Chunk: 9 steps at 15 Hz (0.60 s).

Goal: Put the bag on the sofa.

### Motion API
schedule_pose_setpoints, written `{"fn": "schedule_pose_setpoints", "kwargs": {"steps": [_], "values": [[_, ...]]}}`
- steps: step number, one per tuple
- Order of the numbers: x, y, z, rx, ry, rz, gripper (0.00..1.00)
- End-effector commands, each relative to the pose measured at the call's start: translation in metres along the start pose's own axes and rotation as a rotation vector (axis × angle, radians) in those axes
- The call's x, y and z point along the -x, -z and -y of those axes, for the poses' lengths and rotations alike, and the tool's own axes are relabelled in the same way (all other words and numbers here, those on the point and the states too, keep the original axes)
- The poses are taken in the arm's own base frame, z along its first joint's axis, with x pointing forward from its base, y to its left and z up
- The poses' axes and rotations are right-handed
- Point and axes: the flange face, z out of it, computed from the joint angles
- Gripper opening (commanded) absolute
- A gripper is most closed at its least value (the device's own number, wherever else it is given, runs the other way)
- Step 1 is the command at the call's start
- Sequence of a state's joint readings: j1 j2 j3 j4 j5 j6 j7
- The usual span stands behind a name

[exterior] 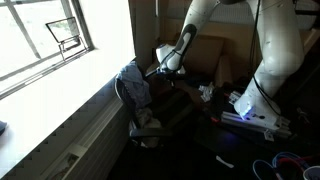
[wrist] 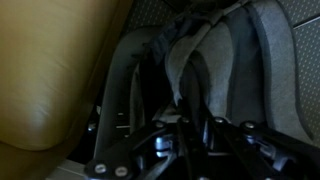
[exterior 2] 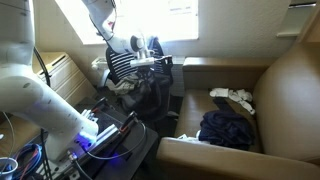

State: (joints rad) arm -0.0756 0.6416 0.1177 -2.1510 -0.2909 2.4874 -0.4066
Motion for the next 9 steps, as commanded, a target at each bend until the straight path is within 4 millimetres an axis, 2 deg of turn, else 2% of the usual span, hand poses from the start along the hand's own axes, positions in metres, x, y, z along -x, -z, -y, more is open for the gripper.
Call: {"fn": "schedule_pose_setpoints", "kwargs": {"steps": [1, 5, 9], "values": [[0.005, 0.063, 0.027, -0.018, 0.024, -0.023, 0.03], [0.000, 0.148, 0.056, -0.032, 0.004, -0.071, 0.03], [0.004, 0.234, 0.084, -0.007, -0.058, -0.134, 0.03]]}}
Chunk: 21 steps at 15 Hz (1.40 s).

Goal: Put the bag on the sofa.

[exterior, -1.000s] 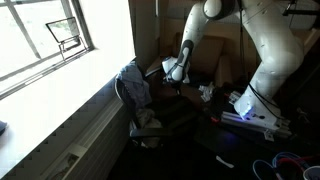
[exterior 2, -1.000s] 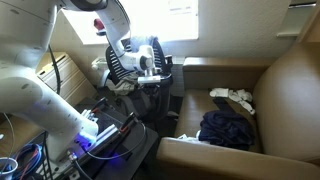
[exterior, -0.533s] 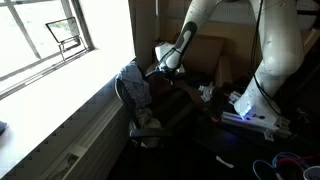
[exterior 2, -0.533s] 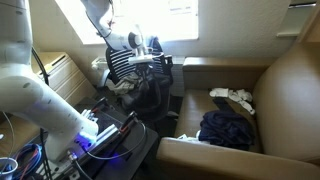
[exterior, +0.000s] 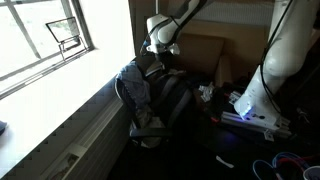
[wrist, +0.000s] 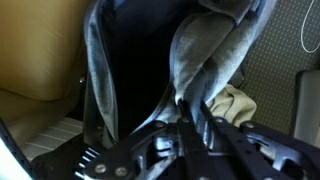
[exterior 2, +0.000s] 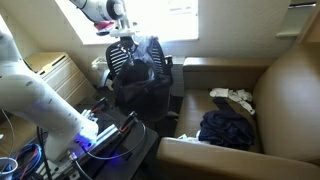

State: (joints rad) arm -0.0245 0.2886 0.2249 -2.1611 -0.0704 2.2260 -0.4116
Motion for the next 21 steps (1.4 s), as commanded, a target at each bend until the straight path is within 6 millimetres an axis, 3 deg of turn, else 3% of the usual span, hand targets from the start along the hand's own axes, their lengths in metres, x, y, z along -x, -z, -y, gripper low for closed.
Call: {"fn": "schedule_pose_setpoints", "kwargs": {"steps": [1, 7, 10, 12, 13, 14, 18, 19, 21], "values": [[0.008, 0.076, 0.028, 0.027, -0.042, -0.057, 0.03], [0.002, 0.159, 0.069, 0.057, -0.150, -0.219, 0.03], [-0.005, 0.185, 0.077, 0.064, -0.252, -0.357, 0.03], [-0.007, 0.170, 0.082, 0.082, -0.250, -0.298, 0.03], [-0.005, 0.154, 0.085, 0.065, -0.226, -0.225, 0.37], [-0.006, 0.176, 0.084, 0.072, -0.237, -0.300, 0.13], [-0.008, 0.155, 0.086, 0.056, -0.230, -0.242, 0.37], [-0.007, 0.148, 0.080, 0.113, -0.227, -0.235, 0.62], [-0.002, 0.128, 0.059, 0.267, -0.193, -0.231, 0.69]]}}
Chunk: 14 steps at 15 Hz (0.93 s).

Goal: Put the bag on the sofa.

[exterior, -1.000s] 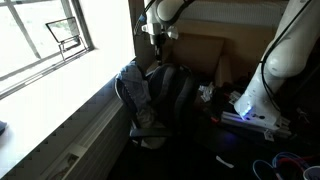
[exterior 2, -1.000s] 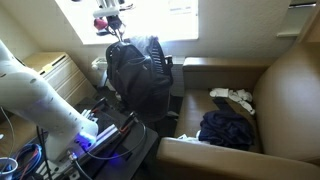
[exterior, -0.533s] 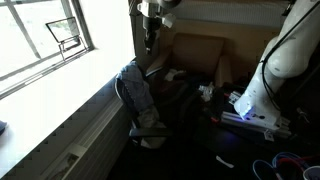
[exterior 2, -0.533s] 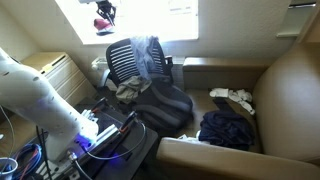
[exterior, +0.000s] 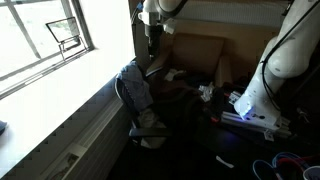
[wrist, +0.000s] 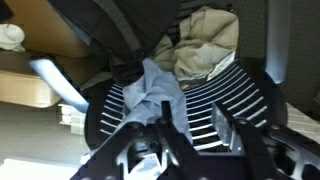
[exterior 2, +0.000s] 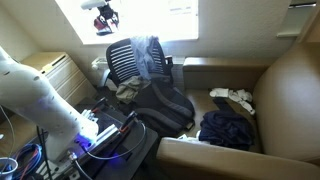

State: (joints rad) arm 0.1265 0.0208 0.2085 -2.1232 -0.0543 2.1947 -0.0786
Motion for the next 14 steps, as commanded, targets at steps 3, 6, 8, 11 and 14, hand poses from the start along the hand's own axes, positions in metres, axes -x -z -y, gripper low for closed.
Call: {"fn": "schedule_pose_setpoints", "kwargs": {"steps": [3, 6, 8, 11, 14], "values": [[0.035, -0.078, -0.070, 0.308, 0.097, 0.073, 0.92], [0.071, -0.136, -0.122, 0.461, 0.117, 0.226, 1.00], [0.099, -0.175, -0.160, 0.520, 0.133, 0.351, 1.00], [0.104, -0.179, -0.165, 0.501, 0.121, 0.352, 1.00], [0.104, -0.182, -0.161, 0.458, 0.204, 0.345, 1.00]]}}
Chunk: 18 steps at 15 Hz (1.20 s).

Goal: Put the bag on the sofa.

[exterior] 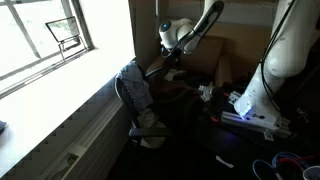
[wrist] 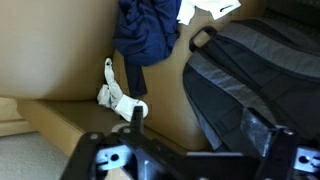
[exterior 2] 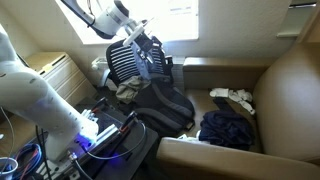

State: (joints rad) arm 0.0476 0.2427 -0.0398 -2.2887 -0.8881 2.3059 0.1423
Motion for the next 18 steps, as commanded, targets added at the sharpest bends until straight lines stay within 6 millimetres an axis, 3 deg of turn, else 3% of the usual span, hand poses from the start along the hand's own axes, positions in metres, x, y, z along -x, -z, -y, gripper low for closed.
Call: {"fn": "schedule_pose_setpoints", "kwargs": {"steps": [1, 5, 7, 10, 11, 13, 15, 16, 18], "values": [[0.004, -0.024, 0.007, -0.050, 0.161, -0.017, 1.00], [0.017, -0.122, 0.005, -0.152, 0.343, -0.005, 1.00], [0.028, -0.179, 0.008, -0.207, 0.416, 0.102, 1.00], [0.040, -0.247, 0.014, -0.158, 0.391, 0.301, 1.00], [0.049, -0.214, 0.013, -0.212, 0.393, 0.216, 1.00], [0.048, -0.247, 0.019, -0.196, 0.387, 0.272, 1.00], [0.043, -0.253, 0.020, -0.188, 0.389, 0.285, 1.00], [0.048, -0.250, 0.023, -0.226, 0.529, 0.247, 1.00], [0.044, -0.268, 0.022, -0.251, 0.613, 0.200, 1.00]]}}
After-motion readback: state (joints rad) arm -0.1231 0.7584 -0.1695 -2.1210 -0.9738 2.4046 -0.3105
